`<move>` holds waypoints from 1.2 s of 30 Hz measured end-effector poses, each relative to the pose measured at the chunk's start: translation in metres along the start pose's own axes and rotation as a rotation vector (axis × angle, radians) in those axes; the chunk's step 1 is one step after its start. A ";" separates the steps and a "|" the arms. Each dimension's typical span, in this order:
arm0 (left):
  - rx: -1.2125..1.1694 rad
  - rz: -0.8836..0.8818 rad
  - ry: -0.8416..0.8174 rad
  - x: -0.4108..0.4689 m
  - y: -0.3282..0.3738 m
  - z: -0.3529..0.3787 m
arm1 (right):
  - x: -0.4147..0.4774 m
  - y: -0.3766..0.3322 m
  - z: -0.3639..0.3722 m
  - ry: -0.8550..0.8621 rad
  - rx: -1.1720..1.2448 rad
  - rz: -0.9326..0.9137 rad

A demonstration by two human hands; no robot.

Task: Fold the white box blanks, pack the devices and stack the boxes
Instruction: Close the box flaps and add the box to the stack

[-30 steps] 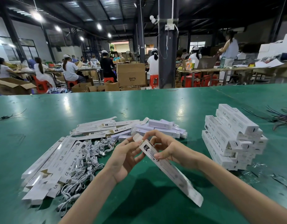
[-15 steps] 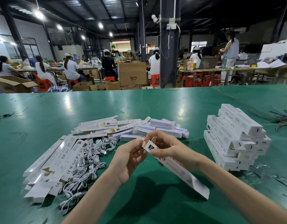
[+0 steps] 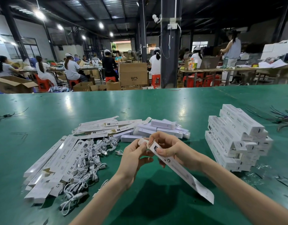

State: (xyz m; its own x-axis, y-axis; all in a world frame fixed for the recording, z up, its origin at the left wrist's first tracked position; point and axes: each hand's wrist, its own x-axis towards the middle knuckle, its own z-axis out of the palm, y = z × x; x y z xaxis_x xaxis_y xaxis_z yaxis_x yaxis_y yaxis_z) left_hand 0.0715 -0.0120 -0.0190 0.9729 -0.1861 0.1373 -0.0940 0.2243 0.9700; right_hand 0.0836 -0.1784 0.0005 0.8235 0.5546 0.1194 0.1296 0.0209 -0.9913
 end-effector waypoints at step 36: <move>-0.087 0.049 0.109 -0.002 -0.001 0.001 | 0.000 -0.002 -0.003 0.052 -0.151 0.014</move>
State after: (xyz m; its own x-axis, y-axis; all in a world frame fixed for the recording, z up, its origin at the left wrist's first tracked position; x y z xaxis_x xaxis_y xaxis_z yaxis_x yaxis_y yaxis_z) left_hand 0.0693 -0.0128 -0.0199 0.9852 -0.0692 0.1568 -0.1278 0.3136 0.9409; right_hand 0.0848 -0.1814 0.0024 0.8525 0.5105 0.1123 0.1964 -0.1137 -0.9739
